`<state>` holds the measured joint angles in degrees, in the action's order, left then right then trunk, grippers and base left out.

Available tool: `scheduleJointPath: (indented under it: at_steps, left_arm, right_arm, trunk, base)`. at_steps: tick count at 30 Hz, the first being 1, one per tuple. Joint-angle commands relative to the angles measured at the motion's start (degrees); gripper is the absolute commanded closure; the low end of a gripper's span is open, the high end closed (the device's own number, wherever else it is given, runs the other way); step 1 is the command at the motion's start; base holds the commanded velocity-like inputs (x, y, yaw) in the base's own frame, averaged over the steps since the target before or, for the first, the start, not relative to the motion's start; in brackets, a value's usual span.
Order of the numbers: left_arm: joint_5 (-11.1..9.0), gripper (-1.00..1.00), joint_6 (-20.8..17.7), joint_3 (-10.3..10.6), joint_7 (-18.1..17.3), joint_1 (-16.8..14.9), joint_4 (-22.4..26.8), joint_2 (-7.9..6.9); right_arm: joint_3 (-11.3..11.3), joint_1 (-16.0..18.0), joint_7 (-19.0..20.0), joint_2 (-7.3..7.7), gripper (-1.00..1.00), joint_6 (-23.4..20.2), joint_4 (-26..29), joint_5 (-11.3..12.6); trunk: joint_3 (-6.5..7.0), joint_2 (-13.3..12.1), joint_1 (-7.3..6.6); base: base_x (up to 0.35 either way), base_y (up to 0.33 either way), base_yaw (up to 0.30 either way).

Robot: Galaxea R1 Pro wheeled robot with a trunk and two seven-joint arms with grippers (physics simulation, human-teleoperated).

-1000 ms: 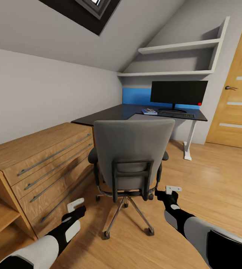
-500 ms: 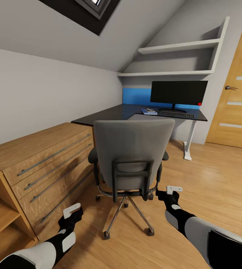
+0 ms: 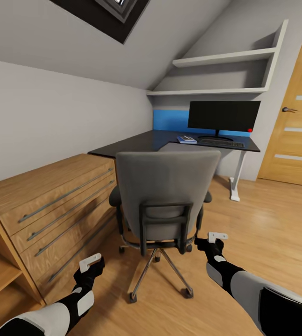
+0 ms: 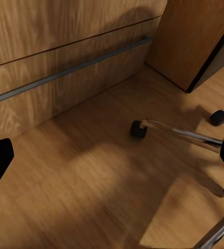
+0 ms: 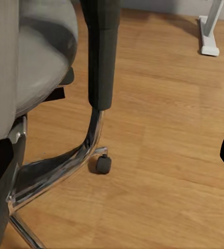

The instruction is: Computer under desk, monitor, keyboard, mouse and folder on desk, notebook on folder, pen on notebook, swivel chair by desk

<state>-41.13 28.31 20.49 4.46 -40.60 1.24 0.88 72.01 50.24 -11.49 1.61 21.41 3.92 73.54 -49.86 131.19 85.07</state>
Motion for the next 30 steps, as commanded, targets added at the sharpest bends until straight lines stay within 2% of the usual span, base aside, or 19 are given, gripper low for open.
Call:
scheduleJointPath:
  at_steps: [1,15,30]
  left_arm:
    - [0.0,-1.0,0.14,0.49,0.47,-0.03,-0.01,0.01]
    - [-0.04,-1.0,0.08,0.51,0.54,-0.03,-0.01,0.09]
    - [-0.14,-1.0,-0.38,0.49,0.72,-0.03,-0.01,-0.08]
  right_arm:
    - [0.51,0.02,-0.46,0.06,-1.0,0.03,0.21,0.29]
    - [0.57,0.0,-0.46,0.06,-1.0,0.03,0.21,0.33]
    - [0.52,-0.05,-0.46,0.06,-1.0,0.03,0.21,0.31]
  trunk:
    - [-0.06,0.02,0.01]
    - [-0.06,0.02,0.01]
    - [-0.06,0.02,0.01]
  base:
    - [0.208,0.0,0.0]
    - [0.07,0.0,0.0]
    - [0.166,0.0,0.0]
